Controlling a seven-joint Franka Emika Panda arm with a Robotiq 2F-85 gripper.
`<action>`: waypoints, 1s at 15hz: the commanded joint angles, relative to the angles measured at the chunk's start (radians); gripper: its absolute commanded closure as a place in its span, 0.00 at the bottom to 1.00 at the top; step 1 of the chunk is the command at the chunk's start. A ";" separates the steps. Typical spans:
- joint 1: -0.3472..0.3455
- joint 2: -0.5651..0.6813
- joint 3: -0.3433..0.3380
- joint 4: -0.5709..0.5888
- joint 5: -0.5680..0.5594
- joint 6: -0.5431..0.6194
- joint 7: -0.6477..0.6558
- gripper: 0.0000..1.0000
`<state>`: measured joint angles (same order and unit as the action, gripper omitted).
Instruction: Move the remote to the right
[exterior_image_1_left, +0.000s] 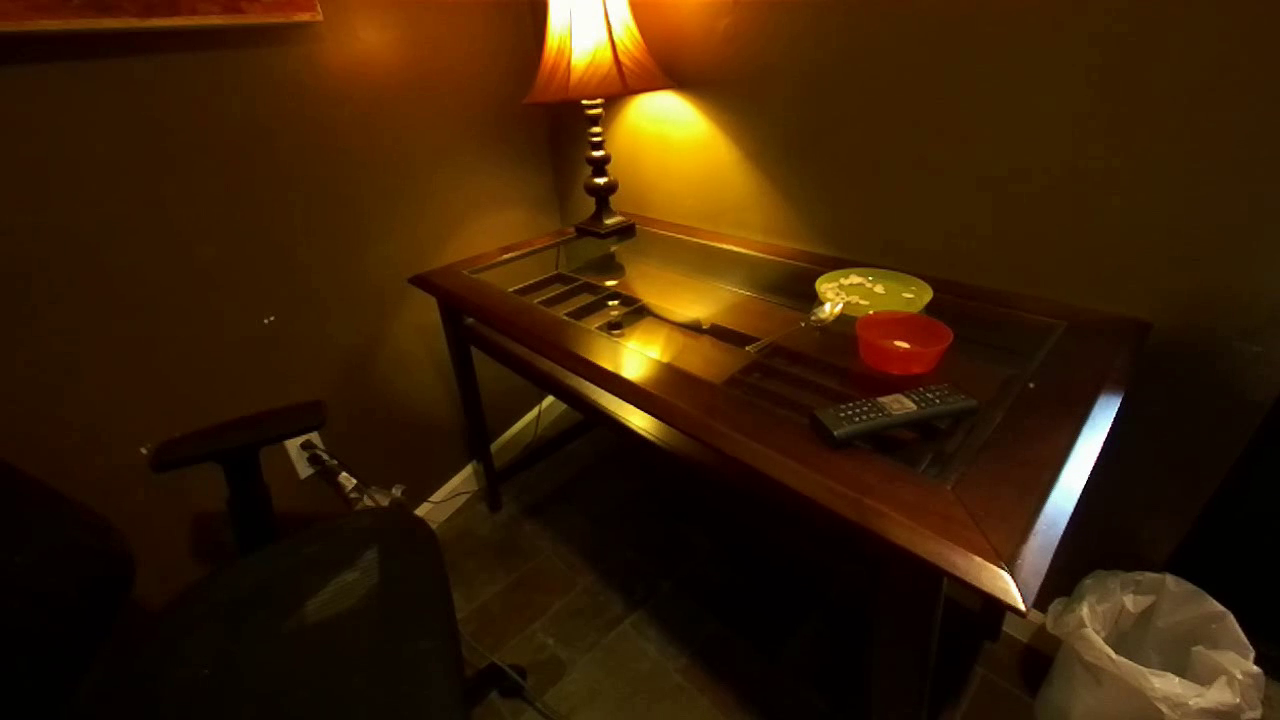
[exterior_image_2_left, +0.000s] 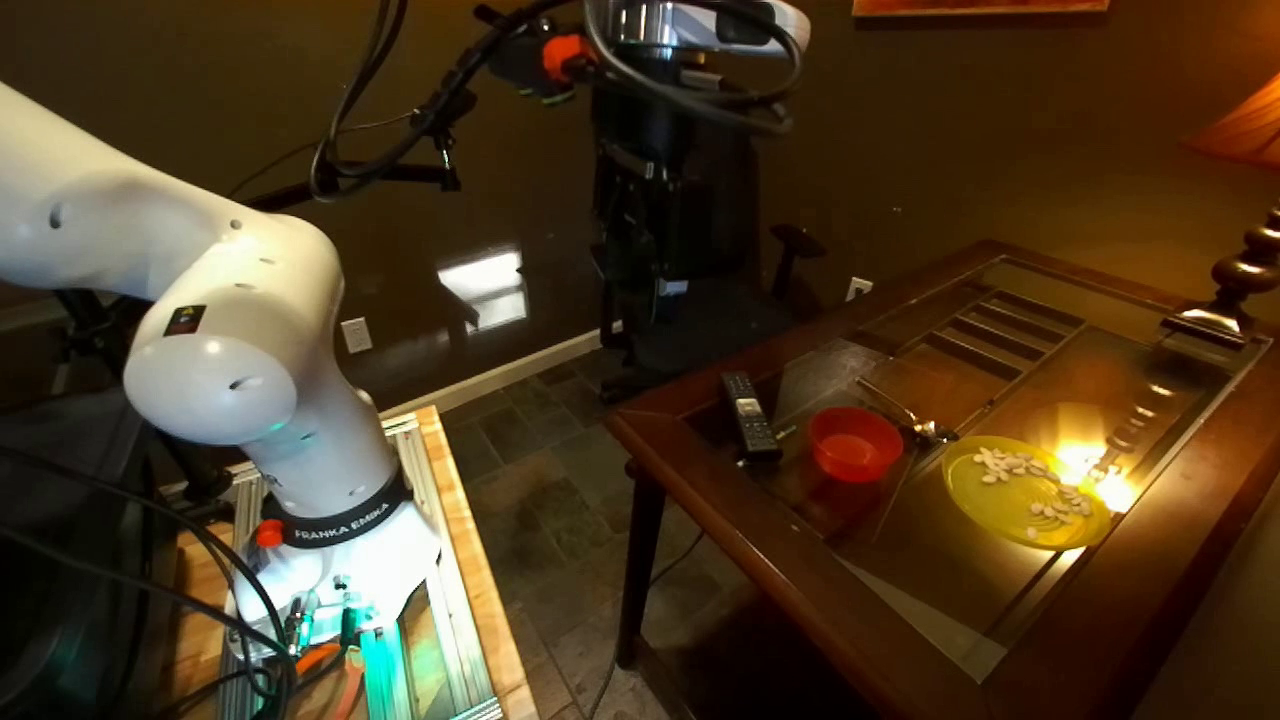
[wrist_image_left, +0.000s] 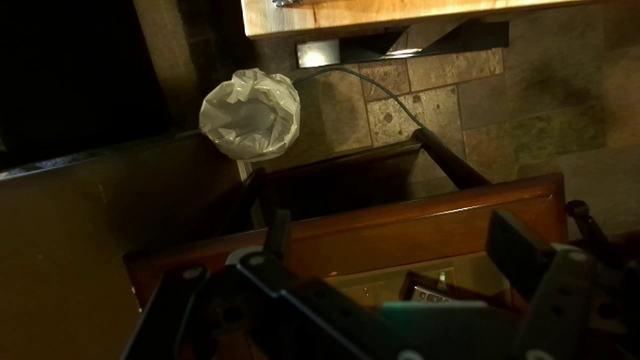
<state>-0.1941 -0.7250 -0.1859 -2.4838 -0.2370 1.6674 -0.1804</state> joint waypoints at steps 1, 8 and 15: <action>0.013 -0.001 -0.009 0.002 -0.005 -0.004 0.006 0.00; 0.013 -0.001 -0.009 0.002 -0.005 -0.004 0.006 0.00; 0.076 0.102 -0.013 0.047 0.217 0.223 0.086 0.00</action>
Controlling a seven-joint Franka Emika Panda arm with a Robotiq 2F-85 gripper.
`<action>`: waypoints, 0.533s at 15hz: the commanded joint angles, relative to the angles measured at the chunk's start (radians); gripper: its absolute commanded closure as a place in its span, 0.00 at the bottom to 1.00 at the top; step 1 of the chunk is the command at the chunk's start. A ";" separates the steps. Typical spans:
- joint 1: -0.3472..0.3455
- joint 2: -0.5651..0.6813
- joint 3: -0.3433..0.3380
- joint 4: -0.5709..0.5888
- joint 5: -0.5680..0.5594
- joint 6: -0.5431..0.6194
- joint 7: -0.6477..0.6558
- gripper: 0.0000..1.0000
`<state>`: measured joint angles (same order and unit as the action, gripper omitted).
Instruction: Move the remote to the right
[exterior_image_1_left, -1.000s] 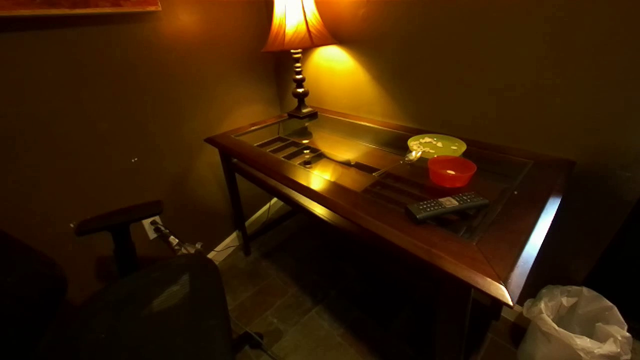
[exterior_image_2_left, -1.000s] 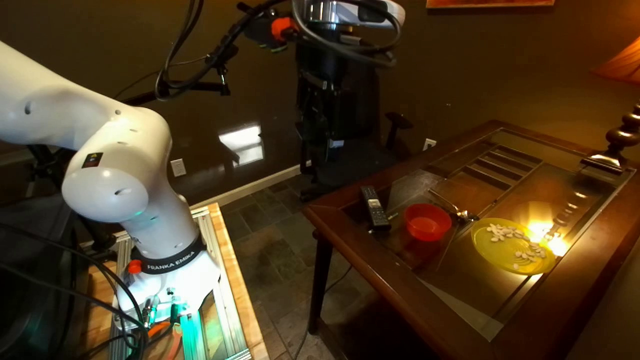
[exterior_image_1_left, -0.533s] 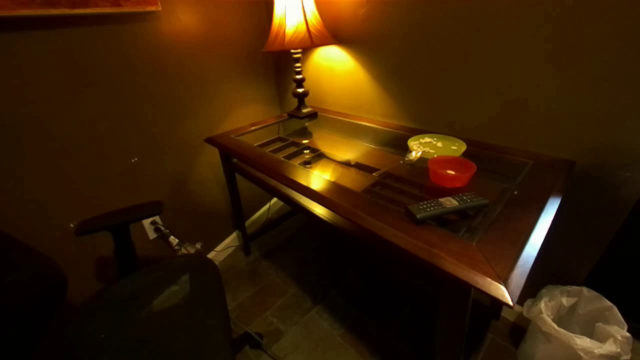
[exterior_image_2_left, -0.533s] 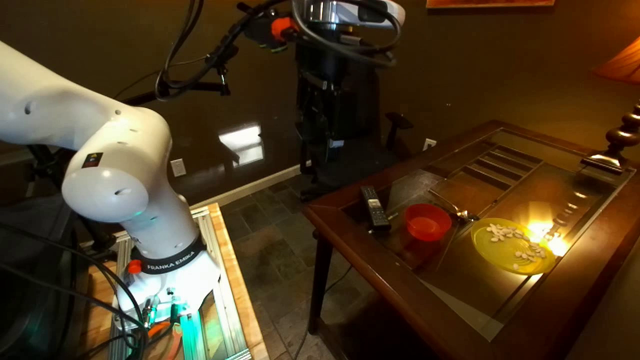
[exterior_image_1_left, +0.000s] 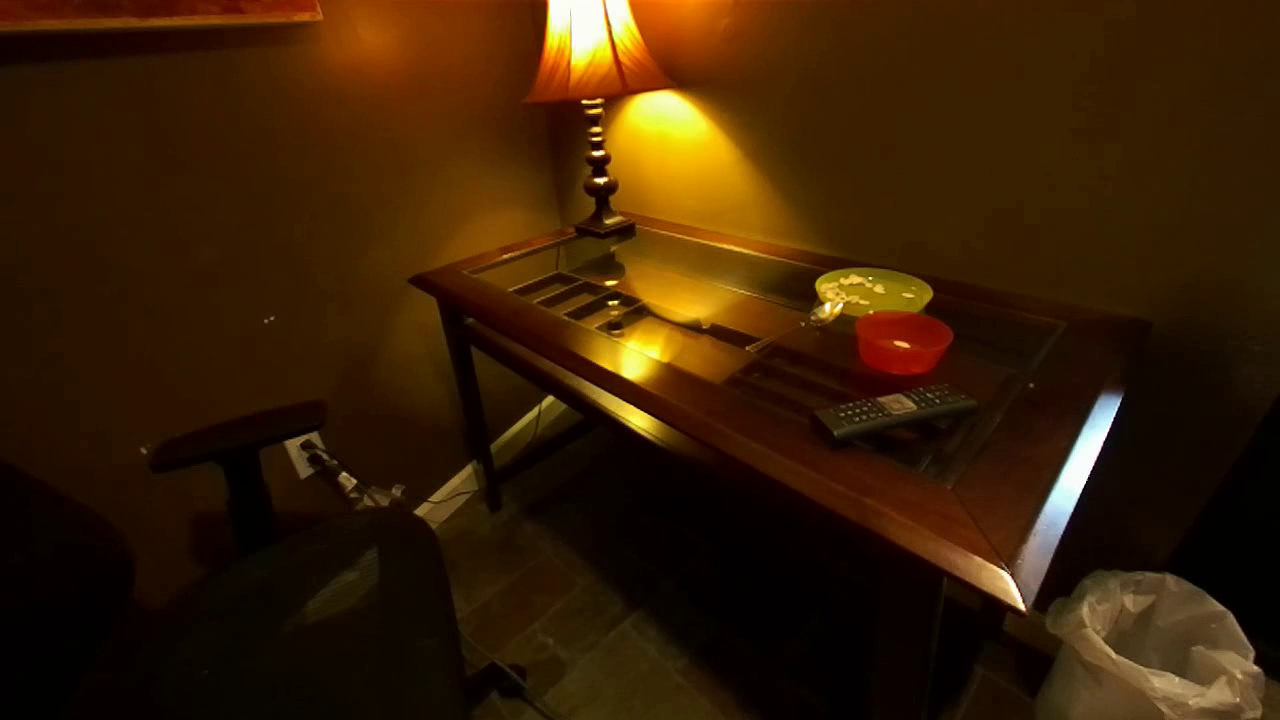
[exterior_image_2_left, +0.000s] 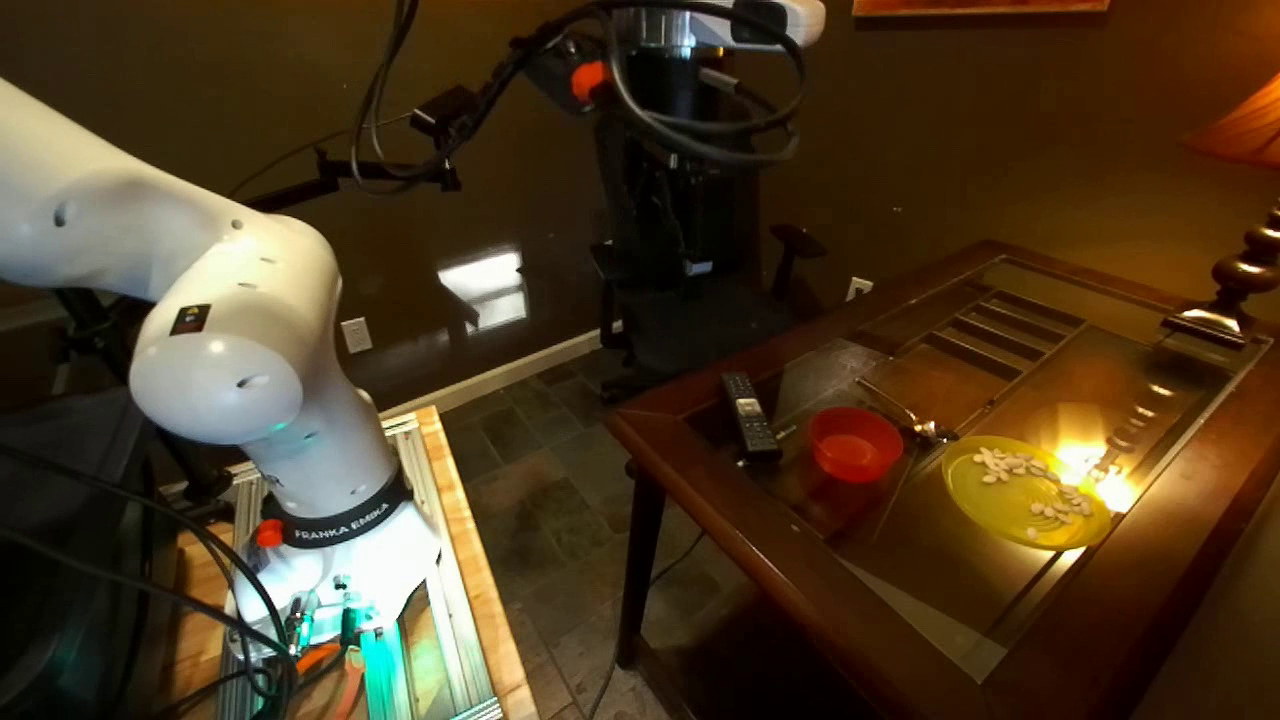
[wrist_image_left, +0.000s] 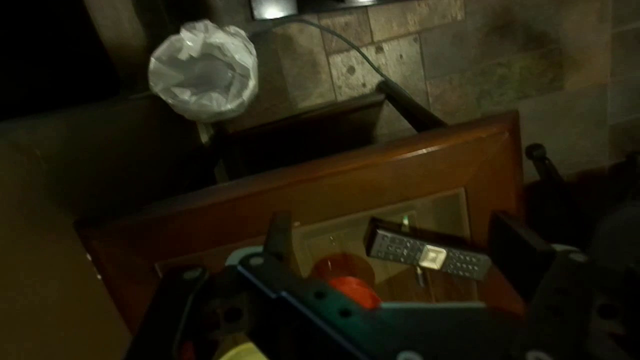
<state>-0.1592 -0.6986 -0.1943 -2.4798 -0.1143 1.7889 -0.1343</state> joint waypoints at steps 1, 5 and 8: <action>0.049 0.111 0.007 0.051 0.116 0.175 0.058 0.00; 0.088 0.291 0.042 0.116 0.146 0.332 0.068 0.00; 0.100 0.417 0.078 0.159 0.137 0.441 0.099 0.00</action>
<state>-0.0687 -0.4280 -0.1467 -2.4008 0.0039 2.1565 -0.0667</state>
